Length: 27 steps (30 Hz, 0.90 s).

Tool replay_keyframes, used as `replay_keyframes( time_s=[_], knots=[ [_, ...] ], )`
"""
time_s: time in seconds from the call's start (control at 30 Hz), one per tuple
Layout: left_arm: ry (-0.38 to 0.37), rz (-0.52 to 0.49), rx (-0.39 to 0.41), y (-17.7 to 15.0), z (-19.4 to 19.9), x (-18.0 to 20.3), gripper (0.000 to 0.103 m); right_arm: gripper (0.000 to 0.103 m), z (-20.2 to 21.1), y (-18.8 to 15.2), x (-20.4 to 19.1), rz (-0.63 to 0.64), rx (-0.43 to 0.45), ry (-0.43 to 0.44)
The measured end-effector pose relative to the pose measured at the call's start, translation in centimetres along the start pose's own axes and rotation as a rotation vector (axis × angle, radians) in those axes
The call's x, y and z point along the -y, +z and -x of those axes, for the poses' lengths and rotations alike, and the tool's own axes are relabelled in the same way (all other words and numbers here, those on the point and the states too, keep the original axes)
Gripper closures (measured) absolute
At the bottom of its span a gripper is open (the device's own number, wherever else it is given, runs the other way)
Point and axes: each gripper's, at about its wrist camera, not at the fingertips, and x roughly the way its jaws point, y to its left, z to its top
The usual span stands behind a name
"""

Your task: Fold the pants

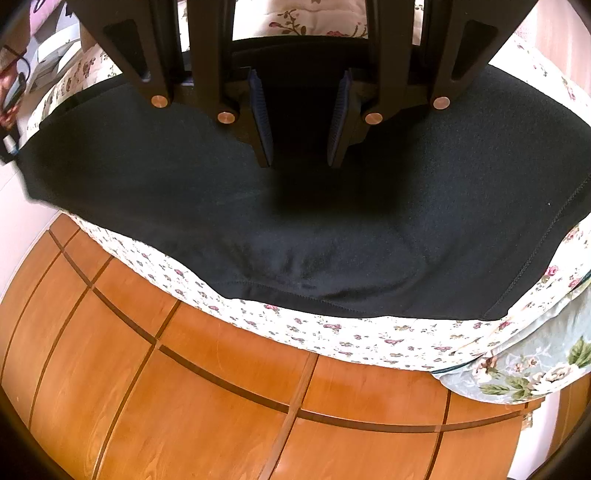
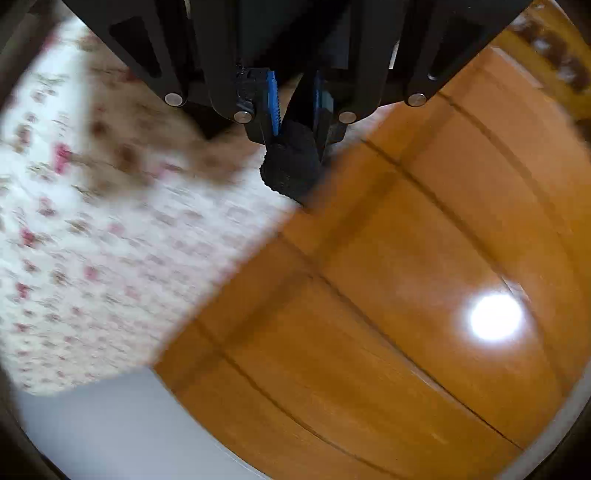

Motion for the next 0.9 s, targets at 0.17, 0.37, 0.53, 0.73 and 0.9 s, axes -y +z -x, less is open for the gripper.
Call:
replay_keyframes(
  time_s=[0.17, 0.37, 0.53, 0.73, 0.9],
  knots=[
    [-0.009, -0.016, -0.012, 0.0, 0.0, 0.0, 0.073, 0.089, -1.5, -2.8, 3.9, -0.084, -0.082, -0.111],
    [0.001, -0.015, -0.009, 0.1, -0.1, 0.4, 0.073, 0.073, -0.4, -3.3, 4.1, -0.160, -0.065, -0.076],
    [-0.024, -0.011, -0.003, -0.4, 0.4, 1.0, 0.072, 0.052, 0.9, -6.6, 1.8, -0.186, -0.104, 0.065],
    [-0.104, -0.038, -0.012, -1.7, 1.2, 3.0, 0.072, 0.053, -0.1, -13.0, -2.7, -0.106, -0.282, 0.197],
    [-0.139, -0.115, -0.010, -2.9, 1.7, 5.2, 0.071, 0.058, -0.5, -16.0, -6.2, -0.034, -0.349, 0.236]
  ],
)
